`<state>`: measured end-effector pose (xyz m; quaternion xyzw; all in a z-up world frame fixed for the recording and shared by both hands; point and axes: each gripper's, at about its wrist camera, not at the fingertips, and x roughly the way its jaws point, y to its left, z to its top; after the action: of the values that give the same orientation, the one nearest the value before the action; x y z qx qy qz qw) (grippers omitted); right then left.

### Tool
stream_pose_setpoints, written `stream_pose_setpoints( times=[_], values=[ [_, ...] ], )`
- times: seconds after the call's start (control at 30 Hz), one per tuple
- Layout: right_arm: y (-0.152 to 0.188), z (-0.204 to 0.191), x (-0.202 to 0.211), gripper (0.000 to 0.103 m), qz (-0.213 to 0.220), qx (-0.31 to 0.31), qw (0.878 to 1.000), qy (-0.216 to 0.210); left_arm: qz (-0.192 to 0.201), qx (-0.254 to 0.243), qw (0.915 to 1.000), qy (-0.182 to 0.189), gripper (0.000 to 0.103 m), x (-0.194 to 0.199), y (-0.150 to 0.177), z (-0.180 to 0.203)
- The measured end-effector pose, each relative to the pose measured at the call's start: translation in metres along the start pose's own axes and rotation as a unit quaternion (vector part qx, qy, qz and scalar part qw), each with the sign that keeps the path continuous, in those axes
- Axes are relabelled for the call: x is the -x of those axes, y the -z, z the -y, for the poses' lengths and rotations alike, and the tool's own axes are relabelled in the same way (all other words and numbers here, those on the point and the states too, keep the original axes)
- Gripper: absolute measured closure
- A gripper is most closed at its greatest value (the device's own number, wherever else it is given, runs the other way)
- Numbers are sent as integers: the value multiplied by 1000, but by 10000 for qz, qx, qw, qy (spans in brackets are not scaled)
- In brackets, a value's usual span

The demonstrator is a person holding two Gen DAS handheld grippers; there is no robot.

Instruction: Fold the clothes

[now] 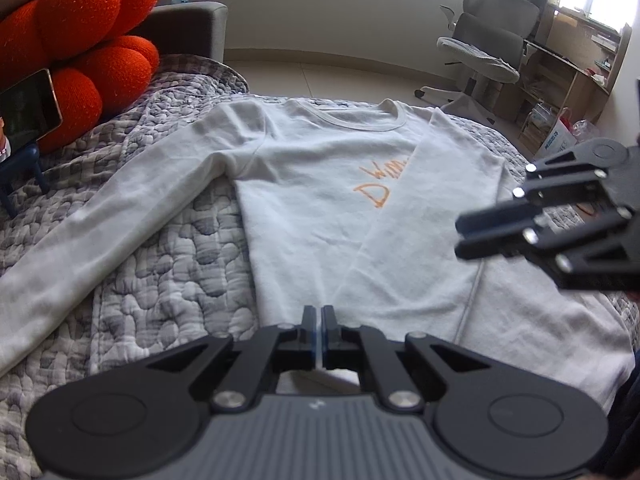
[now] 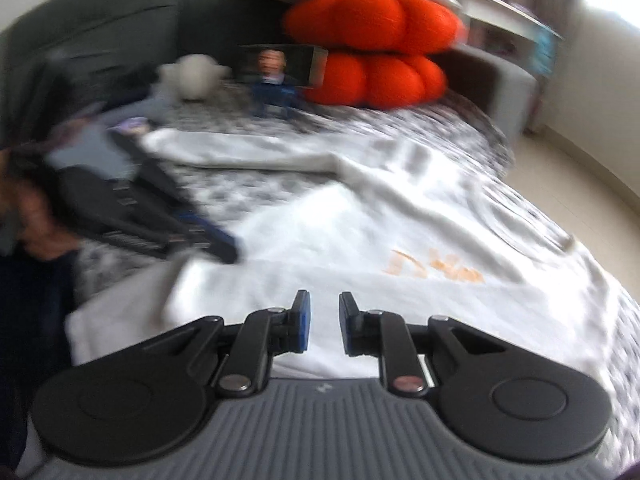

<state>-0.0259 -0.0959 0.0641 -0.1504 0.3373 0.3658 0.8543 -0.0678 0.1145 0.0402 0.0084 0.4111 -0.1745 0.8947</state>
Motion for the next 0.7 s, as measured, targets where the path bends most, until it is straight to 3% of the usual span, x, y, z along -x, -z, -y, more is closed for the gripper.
stream_pose_setpoints(
  times=[0.13, 0.23, 0.47, 0.6, 0.67, 0.7],
  values=[
    [1, 31, -2, 83, -135, -766, 9954, 554, 11, -20, 10000, 30, 100, 0, 0, 1],
    [4, 59, -4, 83, -293, -1439, 9847, 937, 40, -48, 9999, 88, 99, 1, 0, 3],
    [25, 123, 9, 82, -372, -2801, 9484, 1439, 42, -90, 9999, 90, 97, 1, -1, 4],
    [41, 151, 19, 86, -283, -3348, 9314, 1401, 37, -110, 9999, 94, 95, 1, -1, 5],
    [50, 165, 30, 86, -113, -3844, 9127, 1381, 38, -122, 9999, 96, 95, 0, -1, 6],
    [54, 171, 36, 78, -46, -4057, 9023, 1456, 40, -124, 9999, 101, 94, 0, -1, 6]
  ],
)
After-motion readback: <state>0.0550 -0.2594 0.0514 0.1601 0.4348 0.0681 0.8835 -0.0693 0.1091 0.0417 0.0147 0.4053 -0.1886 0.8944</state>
